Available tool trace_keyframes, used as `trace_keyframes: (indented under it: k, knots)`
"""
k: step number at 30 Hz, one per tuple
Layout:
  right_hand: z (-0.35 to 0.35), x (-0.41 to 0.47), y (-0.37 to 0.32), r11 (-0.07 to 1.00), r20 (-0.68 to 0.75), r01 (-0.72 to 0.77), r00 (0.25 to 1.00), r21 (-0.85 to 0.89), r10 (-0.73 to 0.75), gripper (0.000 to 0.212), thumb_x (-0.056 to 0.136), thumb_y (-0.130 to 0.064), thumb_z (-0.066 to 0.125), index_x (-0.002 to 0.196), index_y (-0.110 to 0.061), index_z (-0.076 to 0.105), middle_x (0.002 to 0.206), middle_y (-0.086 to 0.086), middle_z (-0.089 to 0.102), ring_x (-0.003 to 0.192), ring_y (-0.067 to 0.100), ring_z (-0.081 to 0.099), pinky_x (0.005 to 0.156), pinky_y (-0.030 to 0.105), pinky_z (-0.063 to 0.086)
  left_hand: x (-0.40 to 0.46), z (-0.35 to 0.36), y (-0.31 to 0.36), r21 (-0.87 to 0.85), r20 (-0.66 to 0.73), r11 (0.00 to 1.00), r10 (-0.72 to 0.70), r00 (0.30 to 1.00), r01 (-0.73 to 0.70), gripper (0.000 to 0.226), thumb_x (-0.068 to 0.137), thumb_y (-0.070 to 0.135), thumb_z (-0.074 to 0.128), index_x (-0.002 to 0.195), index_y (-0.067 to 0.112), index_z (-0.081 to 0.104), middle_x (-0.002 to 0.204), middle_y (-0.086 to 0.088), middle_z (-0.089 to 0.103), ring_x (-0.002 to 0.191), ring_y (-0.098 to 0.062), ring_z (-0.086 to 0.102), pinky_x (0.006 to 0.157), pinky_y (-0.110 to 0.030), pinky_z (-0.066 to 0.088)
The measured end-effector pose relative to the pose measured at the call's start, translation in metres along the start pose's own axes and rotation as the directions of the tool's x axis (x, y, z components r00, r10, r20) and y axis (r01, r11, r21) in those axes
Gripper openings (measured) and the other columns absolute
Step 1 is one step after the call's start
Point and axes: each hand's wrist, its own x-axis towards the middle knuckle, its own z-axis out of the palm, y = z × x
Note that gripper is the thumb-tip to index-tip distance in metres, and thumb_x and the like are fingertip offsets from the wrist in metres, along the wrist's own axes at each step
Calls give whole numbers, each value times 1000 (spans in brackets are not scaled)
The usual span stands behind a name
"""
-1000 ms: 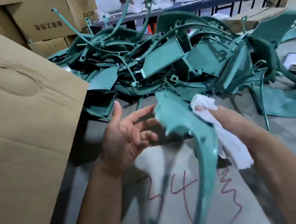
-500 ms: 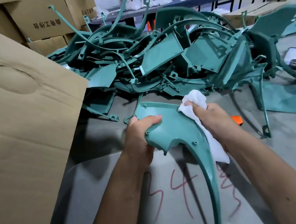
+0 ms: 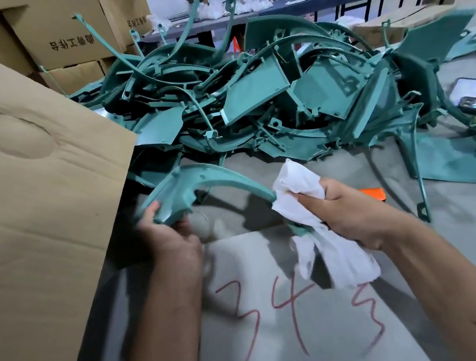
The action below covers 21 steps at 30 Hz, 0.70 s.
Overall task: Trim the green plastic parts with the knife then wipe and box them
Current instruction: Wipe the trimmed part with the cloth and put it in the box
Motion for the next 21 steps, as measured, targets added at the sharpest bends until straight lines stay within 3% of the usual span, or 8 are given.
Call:
trace_keyframes:
  k: [3,6,9,11,13,16,18,21]
  knots:
    - [-11,-9,0,983,223,10,973,185,-51,40,102,-40,59,74,-16,72,71,6,66,60,19,59,60,25,48,9,-1,17,-140,-68,990,15,998,-24,22,100,8,47,83,14,60,72,0,54,49,-8,56,47,-12,46]
    - [-12,-15,0,943,368,-14,922,333,-117,31,97,-39,70,80,-13,71,68,8,65,59,17,60,57,23,50,13,-4,26,-218,-96,976,-25,995,4,23,101,6,49,79,11,54,72,-2,53,42,-8,55,46,-12,46]
    - [-6,0,1,859,192,-91,981,503,-9,36,82,-44,82,82,-10,69,71,8,65,56,14,59,51,24,50,10,-6,27,-230,-31,971,-75,997,66,20,101,6,49,82,10,55,69,-3,52,37,-8,52,42,-12,42]
    - [2,11,2,728,70,-135,990,672,119,24,90,-31,77,95,-8,70,87,14,72,63,17,67,52,29,56,7,-4,23,-214,43,970,-104,994,111,25,101,5,46,78,11,52,61,-1,49,37,-7,50,40,-13,40]
    - [10,17,2,792,53,-162,985,589,162,21,103,-28,61,98,-12,74,99,12,79,69,15,75,56,28,60,4,-1,14,-176,143,959,-199,970,223,29,102,3,42,75,9,51,55,0,46,37,-6,47,39,-13,39]
    - [26,20,-12,796,201,-150,979,587,37,21,74,-40,77,67,-21,80,62,-6,73,53,3,70,48,17,55,-7,3,-13,41,239,906,-418,876,422,22,104,9,43,92,-2,58,73,-9,52,47,-14,55,47,-15,47]
    - [32,18,-18,729,293,-170,955,663,-43,51,39,-53,99,69,-20,74,52,-8,64,43,3,62,41,16,49,-18,7,-25,120,242,890,-456,856,440,23,105,11,43,99,-5,59,74,-14,58,55,-22,59,60,-18,52]
    - [25,11,-14,612,449,-228,862,757,-235,41,66,-46,95,68,-15,67,54,-3,56,46,10,54,42,20,46,-15,8,-23,-148,200,914,-346,916,378,28,105,4,41,83,-2,57,58,-6,55,38,-9,54,43,-13,45]
